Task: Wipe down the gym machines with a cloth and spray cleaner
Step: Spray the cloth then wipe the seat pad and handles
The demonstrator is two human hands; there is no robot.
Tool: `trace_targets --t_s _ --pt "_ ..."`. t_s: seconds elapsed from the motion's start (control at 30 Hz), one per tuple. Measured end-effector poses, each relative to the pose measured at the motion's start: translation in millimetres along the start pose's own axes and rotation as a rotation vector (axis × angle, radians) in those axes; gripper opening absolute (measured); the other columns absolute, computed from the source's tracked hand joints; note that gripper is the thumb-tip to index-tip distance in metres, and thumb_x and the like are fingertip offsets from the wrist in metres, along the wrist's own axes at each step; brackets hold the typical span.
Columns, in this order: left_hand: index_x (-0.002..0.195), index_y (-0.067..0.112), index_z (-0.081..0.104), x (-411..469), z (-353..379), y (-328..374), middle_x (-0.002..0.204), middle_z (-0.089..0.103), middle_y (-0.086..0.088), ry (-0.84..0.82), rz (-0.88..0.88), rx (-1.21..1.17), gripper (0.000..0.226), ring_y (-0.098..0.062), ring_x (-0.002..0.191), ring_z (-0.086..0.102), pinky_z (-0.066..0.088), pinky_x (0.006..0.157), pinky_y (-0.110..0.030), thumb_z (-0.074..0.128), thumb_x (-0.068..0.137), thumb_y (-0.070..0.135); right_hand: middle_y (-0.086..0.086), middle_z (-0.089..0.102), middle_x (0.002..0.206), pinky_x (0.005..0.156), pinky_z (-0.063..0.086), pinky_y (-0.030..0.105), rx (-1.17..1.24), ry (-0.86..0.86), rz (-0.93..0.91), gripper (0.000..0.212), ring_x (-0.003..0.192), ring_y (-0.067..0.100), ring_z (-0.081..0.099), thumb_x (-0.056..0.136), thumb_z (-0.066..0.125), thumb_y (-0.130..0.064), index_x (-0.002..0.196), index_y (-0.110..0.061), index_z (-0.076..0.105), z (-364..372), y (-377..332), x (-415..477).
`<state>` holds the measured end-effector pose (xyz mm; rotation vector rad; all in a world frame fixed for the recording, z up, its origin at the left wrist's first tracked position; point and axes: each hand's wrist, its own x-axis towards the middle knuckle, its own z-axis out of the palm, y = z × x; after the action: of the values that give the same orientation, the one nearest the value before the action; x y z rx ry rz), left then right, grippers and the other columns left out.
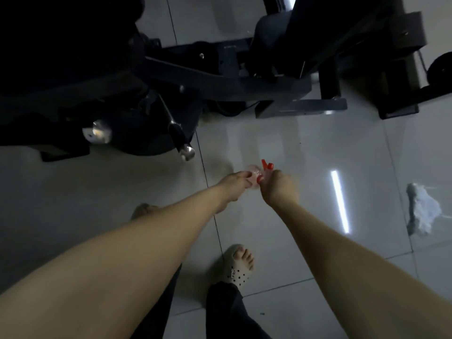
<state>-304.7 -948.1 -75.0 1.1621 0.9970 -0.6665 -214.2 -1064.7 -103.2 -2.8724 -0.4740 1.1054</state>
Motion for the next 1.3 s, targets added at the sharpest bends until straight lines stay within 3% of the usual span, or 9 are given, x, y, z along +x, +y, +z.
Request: trace_targets --t_s 0.07,0.17,0.27,0.6,0.7,0.9,1.03,1.2,1.3 --pt "0.149 0.030 0.047 16.3 10.9 -2.7 0.150 0.047 -0.003 -0.030 0.022 -0.006 0.043 -0.024 0.137 0.044 0.039 0.103 -0.036 0.049 0.106 0.027 0.017 0.070 0.096 0.080 0.057 0.041 -0.041 0.006 -0.016 0.040 0.091 0.036 0.068 0.101 0.047 -0.039 0.107 -0.004 0.066 13.2 8.4 15.3" --pt "0.118 0.029 0.060 49.7 26.7 -7.1 0.120 0.061 -0.003 -0.023 0.025 -0.097 0.018 -0.021 0.119 0.053 0.037 0.095 -0.038 0.048 0.106 0.036 0.015 0.071 0.097 0.078 0.056 0.039 -0.062 -0.034 -0.089 0.026 0.093 0.035 0.068 0.100 0.049 -0.026 0.106 -0.007 0.066 36.6 15.0 35.1" --pt "0.104 0.022 0.065 76.0 38.4 -11.8 0.103 0.065 -0.006 0.029 0.006 -0.154 0.027 -0.020 0.100 0.055 0.037 0.086 -0.038 0.050 0.103 0.044 0.016 0.071 0.101 0.078 0.053 0.038 -0.037 -0.081 -0.150 0.022 0.096 0.035 0.068 0.099 0.049 -0.019 0.110 -0.008 0.064 53.8 26.5 48.2" --pt "0.117 0.023 0.070 27.8 23.1 -1.4 0.119 0.071 -0.002 0.108 -0.016 -0.199 0.024 -0.021 0.114 0.063 0.049 0.105 -0.043 0.055 0.100 0.032 0.021 0.060 0.132 0.094 0.042 0.034 0.154 -0.197 0.011 0.039 0.121 0.037 0.056 0.103 0.048 -0.025 0.134 0.000 0.053 18.6 32.9 17.4" --pt "0.098 0.019 0.071 -20.4 -0.8 4.7 0.107 0.071 -0.007 0.249 -0.010 -0.263 0.014 -0.025 0.103 0.067 0.053 0.094 -0.036 0.059 0.098 0.015 0.020 0.061 0.129 0.095 0.046 0.038 0.106 -0.147 0.038 0.037 0.117 0.037 0.058 0.099 0.052 -0.025 0.128 -0.003 0.056 -18.8 20.6 -7.0" --pt "0.100 0.017 0.069 -151.2 -65.6 21.7 0.096 0.072 -0.008 0.352 0.130 -0.243 0.015 -0.025 0.091 0.071 0.057 0.086 -0.041 0.055 0.103 0.015 0.008 0.072 0.094 0.069 0.049 0.030 0.300 0.075 -0.115 0.015 0.087 0.027 0.067 0.090 0.058 -0.013 0.100 -0.012 0.069 -120.5 -71.3 -82.8" --pt "0.087 0.018 0.069 -227.3 -128.2 44.6 0.085 0.071 -0.008 0.420 0.254 -0.278 0.019 -0.022 0.077 0.069 0.053 0.071 -0.031 0.059 0.100 0.009 -0.003 0.068 0.082 0.070 0.055 0.036 0.509 0.271 -0.379 0.008 0.077 0.016 0.066 0.092 0.060 -0.015 0.094 -0.019 0.066 -185.0 -168.6 -137.7" --pt "0.089 0.023 0.069 -277.4 -222.5 59.7 0.086 0.073 -0.005 0.611 0.417 -0.250 0.018 -0.025 0.083 0.072 0.060 0.076 -0.038 0.060 0.100 0.013 -0.004 0.060 0.099 0.071 0.054 0.036 0.448 0.445 -0.800 0.013 0.081 0.012 0.059 0.094 0.058 -0.015 0.105 -0.016 0.064 -222.6 -310.7 -175.0" --pt "0.086 0.024 0.068 -284.0 -276.8 67.6 0.079 0.071 -0.001 0.810 0.437 -0.292 0.019 -0.024 0.079 0.071 0.061 0.078 -0.046 0.060 0.099 0.013 0.001 0.054 0.127 0.085 0.056 0.038 0.199 0.398 -0.965 0.033 0.109 0.018 0.058 0.094 0.056 -0.015 0.127 -0.013 0.061 -215.2 -387.5 -172.5"
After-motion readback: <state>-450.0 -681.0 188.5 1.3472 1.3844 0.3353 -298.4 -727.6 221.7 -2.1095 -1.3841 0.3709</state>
